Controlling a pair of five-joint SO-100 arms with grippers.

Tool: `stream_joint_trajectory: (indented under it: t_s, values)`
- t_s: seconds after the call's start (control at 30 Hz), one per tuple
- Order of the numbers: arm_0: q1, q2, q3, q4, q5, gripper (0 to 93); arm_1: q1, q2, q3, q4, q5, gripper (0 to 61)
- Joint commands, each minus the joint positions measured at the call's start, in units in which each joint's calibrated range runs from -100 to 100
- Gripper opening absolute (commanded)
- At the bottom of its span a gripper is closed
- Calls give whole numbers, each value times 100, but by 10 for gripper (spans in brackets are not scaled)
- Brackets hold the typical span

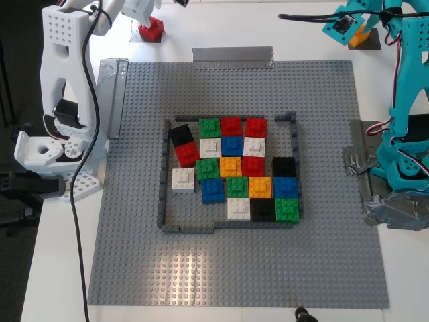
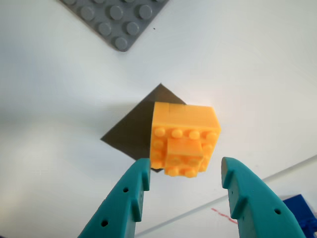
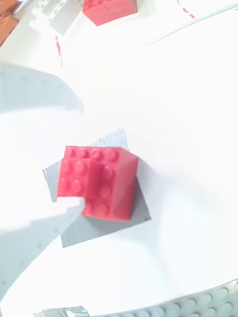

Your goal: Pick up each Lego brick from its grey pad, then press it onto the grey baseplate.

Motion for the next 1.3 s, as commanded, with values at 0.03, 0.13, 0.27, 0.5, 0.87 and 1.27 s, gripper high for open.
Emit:
stream_joint_trajectory:
  t_s: [0.03,0.13,0.27,0.5,0.87,1.27]
  values:
    - [42,-51,-328,-20,13,167,-59,-87,-457,-40,-24,204]
    - [56,-25,-391,-52,13,168,-102,-35,-457,-16,-34,204]
    - [78,-25,-382,-223,18,174,-124,25,-457,-32,-44,204]
    - [143,-25,-382,-199,101,176,-160,110,-556,-8,-39,200]
    - [209,-8,-283,-191,169,185,-117,93,-584,114,44,71]
    - [201,309,-346,-248,154,183,50,-439,-746,212,240,2]
